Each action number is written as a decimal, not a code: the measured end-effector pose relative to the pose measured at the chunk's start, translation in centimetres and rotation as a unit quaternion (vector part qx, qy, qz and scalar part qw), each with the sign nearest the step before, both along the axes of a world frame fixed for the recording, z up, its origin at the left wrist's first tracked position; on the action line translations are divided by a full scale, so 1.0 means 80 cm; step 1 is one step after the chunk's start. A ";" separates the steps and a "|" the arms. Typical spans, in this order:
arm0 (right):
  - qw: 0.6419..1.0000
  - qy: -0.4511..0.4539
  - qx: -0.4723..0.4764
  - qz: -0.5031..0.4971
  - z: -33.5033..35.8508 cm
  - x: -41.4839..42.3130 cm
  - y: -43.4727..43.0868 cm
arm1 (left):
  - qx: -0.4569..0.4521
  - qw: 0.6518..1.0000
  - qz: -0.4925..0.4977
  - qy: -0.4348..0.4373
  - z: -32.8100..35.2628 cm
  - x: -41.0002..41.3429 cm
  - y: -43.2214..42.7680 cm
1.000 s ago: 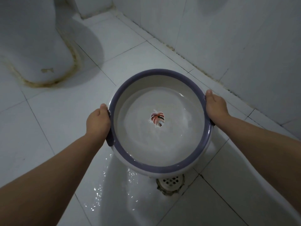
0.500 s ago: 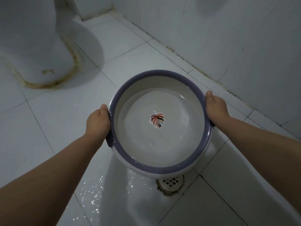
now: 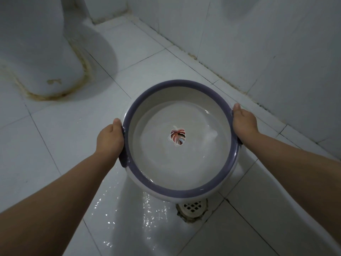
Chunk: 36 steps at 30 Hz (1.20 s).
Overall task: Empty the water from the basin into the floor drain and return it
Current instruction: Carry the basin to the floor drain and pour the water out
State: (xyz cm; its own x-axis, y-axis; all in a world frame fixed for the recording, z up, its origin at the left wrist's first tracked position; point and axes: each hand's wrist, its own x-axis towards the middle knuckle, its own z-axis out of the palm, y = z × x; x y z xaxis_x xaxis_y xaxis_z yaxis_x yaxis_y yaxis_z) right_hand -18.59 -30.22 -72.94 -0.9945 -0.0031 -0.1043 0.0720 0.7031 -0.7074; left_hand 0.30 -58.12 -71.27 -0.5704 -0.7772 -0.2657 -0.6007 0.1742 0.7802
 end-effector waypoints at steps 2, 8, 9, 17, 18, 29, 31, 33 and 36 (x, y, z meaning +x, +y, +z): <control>1.000 -0.003 -0.002 -0.002 0.000 -0.001 0.001 | -0.005 1.000 -0.002 0.001 0.000 0.001 0.001; 1.000 0.001 -0.006 0.002 0.001 0.002 0.003 | 0.000 1.000 -0.009 0.004 0.005 0.003 0.002; 1.000 0.003 -0.007 0.003 0.001 0.003 0.004 | 0.001 1.000 -0.010 0.005 0.006 0.004 0.002; 1.000 0.001 -0.010 -0.001 0.003 0.005 0.006 | -0.002 1.000 -0.015 0.007 0.010 0.005 0.007; 1.000 0.000 -0.011 -0.003 0.003 0.006 0.006 | -0.002 1.000 -0.015 0.007 0.010 0.005 0.007; 1.000 -0.004 -0.016 0.001 0.008 0.010 0.007 | 0.002 1.000 -0.015 0.001 0.015 0.011 0.011; 1.000 -0.008 -0.018 -0.001 0.009 0.011 0.007 | 0.000 1.000 -0.014 -0.003 0.016 0.012 0.012; 1.000 -0.011 -0.019 0.002 0.009 0.011 0.007 | -0.001 1.000 -0.013 0.001 0.016 0.013 0.013; 1.000 -0.011 -0.022 0.003 0.010 0.011 0.008 | 0.003 1.000 -0.012 0.007 0.019 0.015 0.015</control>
